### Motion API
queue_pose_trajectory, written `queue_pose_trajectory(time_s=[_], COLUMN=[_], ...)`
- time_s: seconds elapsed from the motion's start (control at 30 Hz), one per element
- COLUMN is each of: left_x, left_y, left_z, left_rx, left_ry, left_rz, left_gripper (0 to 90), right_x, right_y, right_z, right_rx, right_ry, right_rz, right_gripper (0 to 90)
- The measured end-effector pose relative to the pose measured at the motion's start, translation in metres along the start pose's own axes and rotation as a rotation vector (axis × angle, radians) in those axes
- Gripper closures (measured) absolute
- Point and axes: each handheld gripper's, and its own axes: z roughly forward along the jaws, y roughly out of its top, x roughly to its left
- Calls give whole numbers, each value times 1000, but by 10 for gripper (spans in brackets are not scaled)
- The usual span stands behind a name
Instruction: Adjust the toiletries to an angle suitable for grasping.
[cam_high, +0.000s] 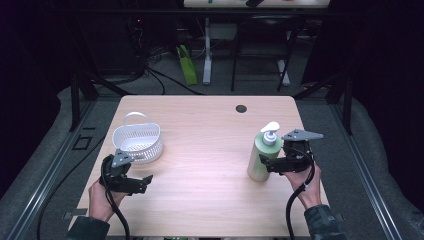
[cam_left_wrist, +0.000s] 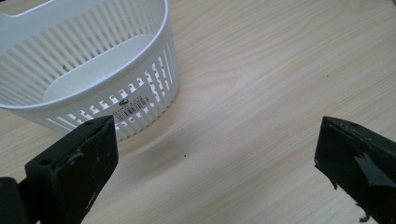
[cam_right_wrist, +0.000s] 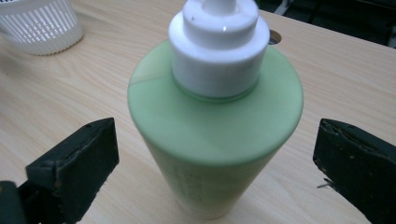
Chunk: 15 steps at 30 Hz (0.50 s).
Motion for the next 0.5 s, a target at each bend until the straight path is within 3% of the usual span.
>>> queue_pose_trajectory(time_s=[0.33,0.5], left_x=[-2,-2], left_y=[0,-1], left_z=[0,0], left_rx=[-8,-4], left_ry=[7,2], left_rz=[11,14], left_gripper=[0,0], right_x=[0,3], right_y=[10,13], right_z=[8,11], right_rx=[-23,-24], right_ry=[-17,-34], right_rz=[-4,-20], right_gripper=[19,74])
